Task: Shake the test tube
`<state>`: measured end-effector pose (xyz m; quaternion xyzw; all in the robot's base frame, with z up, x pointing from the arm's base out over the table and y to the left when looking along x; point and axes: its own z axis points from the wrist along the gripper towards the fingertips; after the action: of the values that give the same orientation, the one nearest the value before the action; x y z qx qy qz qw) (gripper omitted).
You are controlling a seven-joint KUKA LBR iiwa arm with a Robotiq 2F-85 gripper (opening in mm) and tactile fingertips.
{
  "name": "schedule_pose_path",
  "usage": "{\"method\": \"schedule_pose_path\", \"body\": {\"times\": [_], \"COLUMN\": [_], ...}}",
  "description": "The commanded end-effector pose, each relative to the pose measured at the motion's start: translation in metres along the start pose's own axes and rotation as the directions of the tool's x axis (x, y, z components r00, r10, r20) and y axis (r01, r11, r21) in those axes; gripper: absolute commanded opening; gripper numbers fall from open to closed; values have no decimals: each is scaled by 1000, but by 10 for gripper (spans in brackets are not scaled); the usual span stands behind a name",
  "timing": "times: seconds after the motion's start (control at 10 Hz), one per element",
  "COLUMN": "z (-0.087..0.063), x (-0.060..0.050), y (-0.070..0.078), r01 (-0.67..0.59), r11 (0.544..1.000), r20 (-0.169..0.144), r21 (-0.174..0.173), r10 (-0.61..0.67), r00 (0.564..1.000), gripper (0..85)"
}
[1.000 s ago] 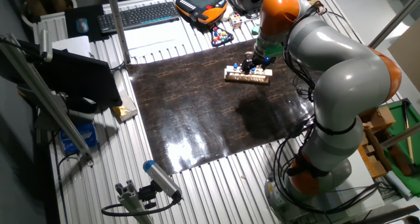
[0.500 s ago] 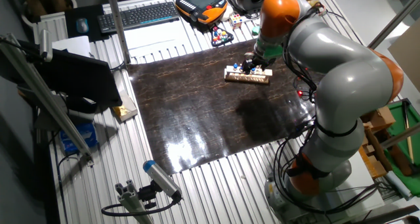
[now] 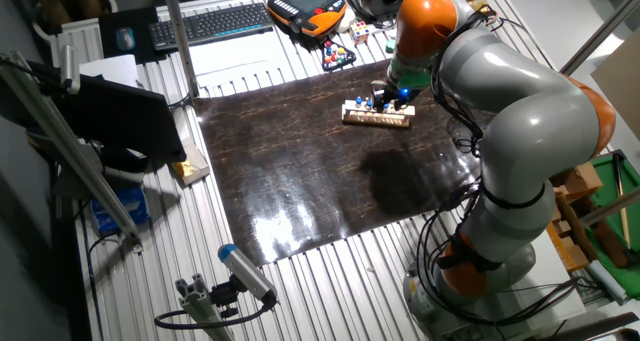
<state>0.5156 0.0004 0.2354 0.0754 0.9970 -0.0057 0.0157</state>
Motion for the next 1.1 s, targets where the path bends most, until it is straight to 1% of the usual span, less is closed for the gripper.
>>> {"method": "schedule_pose_path", "body": {"times": [0.0, 0.4, 0.6, 0.8, 1.0], "z": [1, 4, 9, 16, 21], "x": [0, -3, -7, -11, -14], "y": [0, 1, 2, 3, 3], "r01": [0, -20, -32, -51, -64], "r11": [1000, 1000, 999, 999, 998], "r20": [1, 1, 3, 12, 13], "r21": [0, 0, 4, 9, 7], "r10": [0, 20, 32, 50, 64], "r00": [1000, 1000, 999, 999, 998], "gripper": [7, 7, 7, 7, 7]}}
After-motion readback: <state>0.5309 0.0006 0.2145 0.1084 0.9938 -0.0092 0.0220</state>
